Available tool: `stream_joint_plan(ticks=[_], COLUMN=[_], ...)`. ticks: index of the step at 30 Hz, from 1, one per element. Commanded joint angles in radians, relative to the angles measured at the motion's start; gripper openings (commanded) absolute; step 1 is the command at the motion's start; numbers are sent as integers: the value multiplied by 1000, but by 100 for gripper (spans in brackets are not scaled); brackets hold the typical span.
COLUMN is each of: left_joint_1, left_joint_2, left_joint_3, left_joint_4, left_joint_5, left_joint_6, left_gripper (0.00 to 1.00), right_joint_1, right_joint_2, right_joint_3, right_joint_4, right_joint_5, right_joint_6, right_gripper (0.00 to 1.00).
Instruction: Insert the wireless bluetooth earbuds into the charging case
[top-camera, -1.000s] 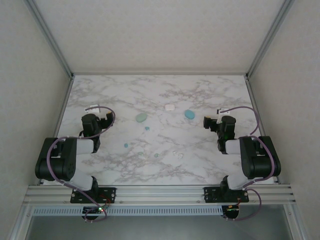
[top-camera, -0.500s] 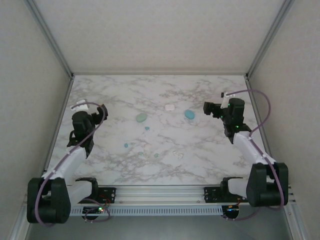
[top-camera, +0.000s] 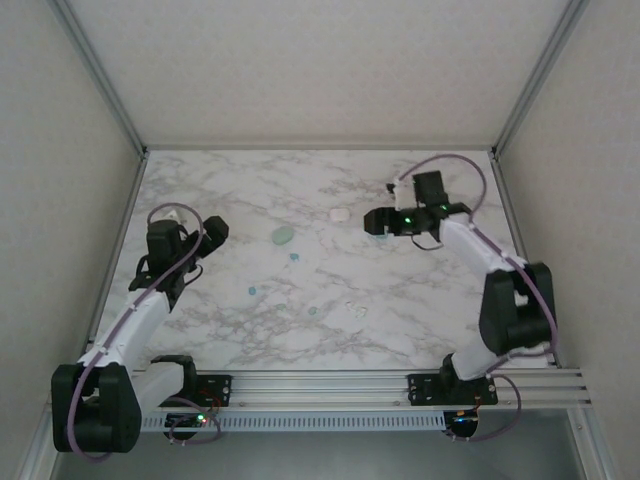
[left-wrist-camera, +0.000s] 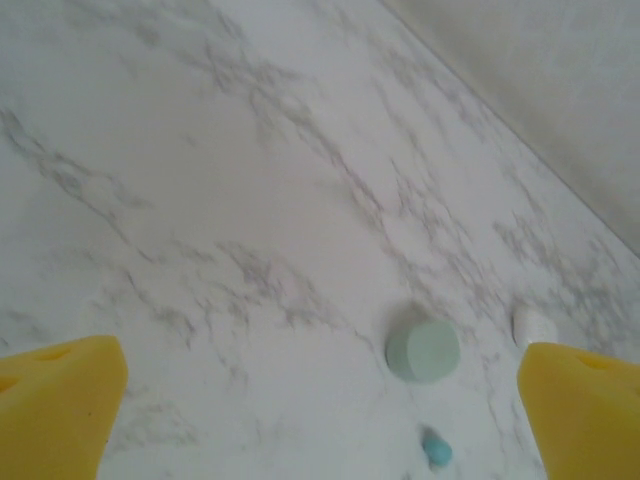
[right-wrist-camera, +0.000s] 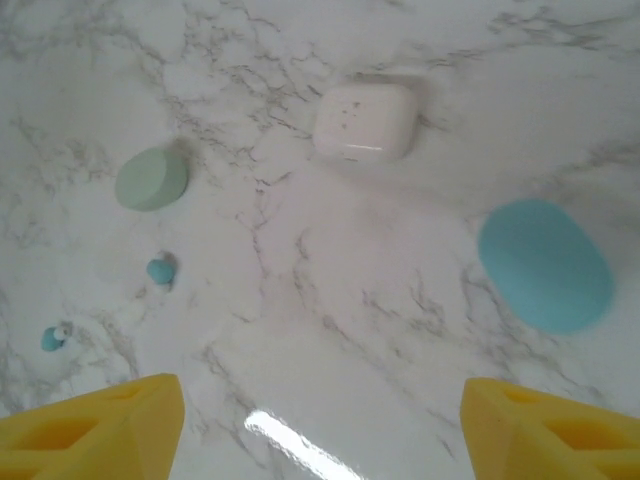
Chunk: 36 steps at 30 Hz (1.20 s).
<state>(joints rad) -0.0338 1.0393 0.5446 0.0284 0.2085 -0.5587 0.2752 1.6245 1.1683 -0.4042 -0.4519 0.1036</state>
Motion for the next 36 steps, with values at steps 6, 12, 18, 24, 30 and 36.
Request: stream_joint_plan(ticks=[6,12,18,24,30,36], left_joint_1=[-21,-23,-23,-21,-22,-22], left_joint_2=[-180,-279,-312,-333,-332,-328], left_joint_3=[17,50,98,100,102,101], left_joint_4=[-217,-329,-452,-467,-466,-466], left_joint_5=[78,50,29,18,9,2], left_joint_6=[-28,-30,15,44,50,54], left_gripper=[100,100,100,100,100,100], right_joint_1=[93,147,185,203,218,227], right_joint_2=[453,722,865,908,932,961], right_joint_3=[583,955,1168,1204,1218,1245], right_joint_4=[-375,-535,-638,-654,-659,-674], right_joint_5=[208,333,412,487,472,496], right_joint_6=[20,121,194,235,233,245], right_gripper=[66,75,81,81,80,80])
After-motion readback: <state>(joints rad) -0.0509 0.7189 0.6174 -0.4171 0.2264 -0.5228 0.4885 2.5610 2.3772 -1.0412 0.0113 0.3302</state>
